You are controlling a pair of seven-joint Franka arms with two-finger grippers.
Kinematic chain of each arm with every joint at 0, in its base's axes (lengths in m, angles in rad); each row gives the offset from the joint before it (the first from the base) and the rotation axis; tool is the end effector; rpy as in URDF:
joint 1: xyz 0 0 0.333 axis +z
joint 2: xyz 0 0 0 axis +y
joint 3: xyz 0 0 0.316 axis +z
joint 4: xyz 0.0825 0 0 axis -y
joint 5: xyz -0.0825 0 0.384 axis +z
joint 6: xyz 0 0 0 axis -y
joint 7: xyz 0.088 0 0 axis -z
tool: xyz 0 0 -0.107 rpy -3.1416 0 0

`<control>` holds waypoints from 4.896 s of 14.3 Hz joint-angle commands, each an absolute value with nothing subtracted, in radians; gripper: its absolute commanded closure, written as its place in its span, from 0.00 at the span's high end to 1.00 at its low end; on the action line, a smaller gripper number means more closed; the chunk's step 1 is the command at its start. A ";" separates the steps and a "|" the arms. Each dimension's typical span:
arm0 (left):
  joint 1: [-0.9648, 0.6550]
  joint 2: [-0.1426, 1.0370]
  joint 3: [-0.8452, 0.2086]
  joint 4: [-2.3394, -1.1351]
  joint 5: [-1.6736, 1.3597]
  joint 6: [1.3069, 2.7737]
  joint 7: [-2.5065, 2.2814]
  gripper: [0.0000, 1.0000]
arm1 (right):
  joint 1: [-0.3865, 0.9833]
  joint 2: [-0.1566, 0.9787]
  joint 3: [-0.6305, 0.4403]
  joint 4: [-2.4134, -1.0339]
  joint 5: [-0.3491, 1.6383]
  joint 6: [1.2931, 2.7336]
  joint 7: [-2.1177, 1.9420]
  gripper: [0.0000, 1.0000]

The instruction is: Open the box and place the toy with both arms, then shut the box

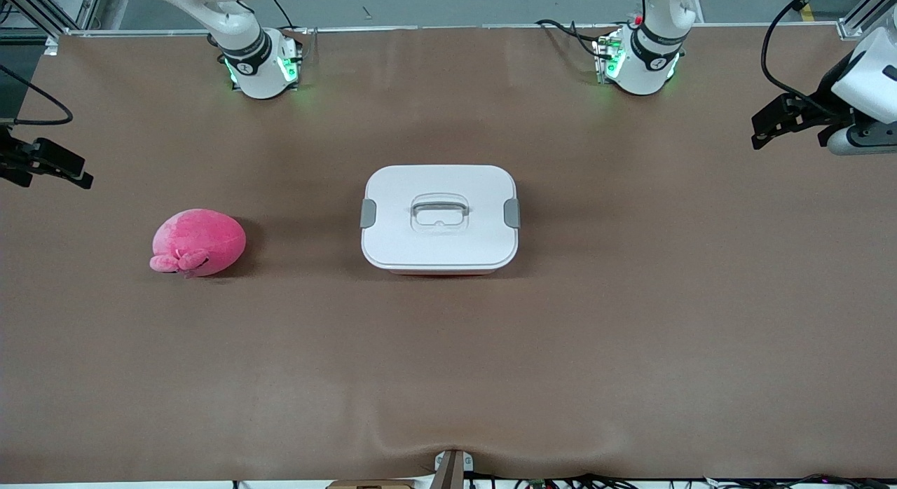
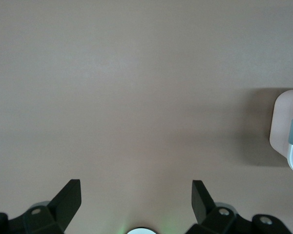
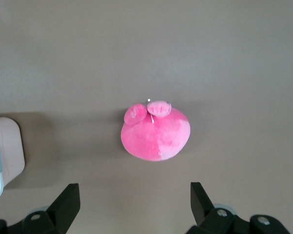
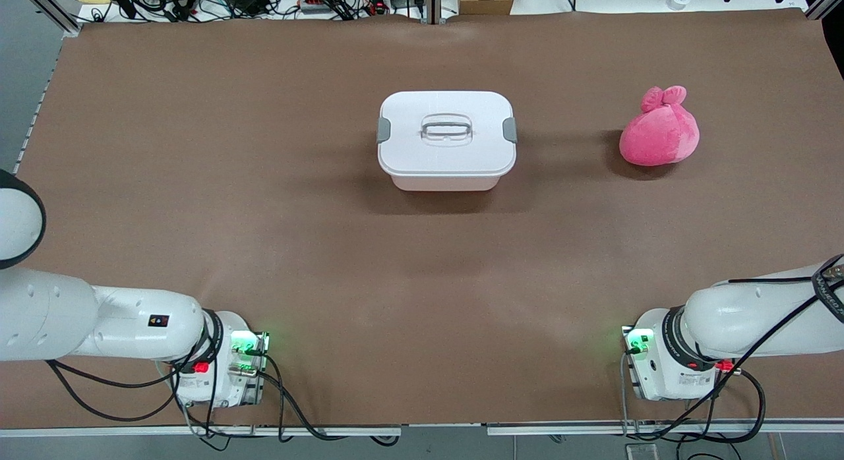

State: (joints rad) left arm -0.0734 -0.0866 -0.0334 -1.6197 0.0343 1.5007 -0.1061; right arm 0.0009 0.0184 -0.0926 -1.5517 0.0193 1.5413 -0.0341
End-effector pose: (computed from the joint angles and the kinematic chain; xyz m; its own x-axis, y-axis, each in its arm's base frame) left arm 0.5173 -0.0524 0.6421 0.9996 0.0019 -0.0283 0.0007 -0.9992 -0.0404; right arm 0.5550 -0.0484 0.6208 0.9980 -0.0570 -0.0281 -0.0575 -0.9982 -0.0186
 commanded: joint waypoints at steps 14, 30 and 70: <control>-0.069 -0.067 -0.034 -1.588 0.026 1.496 -0.103 1.00 | 0.041 0.060 -0.089 -1.640 0.028 1.646 -0.025 1.00; -0.075 -0.060 -0.040 -1.595 0.026 1.496 -0.138 1.00 | 0.097 0.173 -0.091 -1.769 0.018 1.833 -0.020 1.00; -0.092 0.083 -0.374 -1.620 0.014 1.637 -1.061 1.00 | 0.110 0.356 -0.095 -1.818 -0.115 1.999 -0.334 0.00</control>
State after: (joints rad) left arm -0.0930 0.0732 -0.3495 -1.6208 0.0256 1.6171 -0.9932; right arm 0.1216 0.3545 -0.1042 -1.8246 -0.0983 2.0072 -0.3257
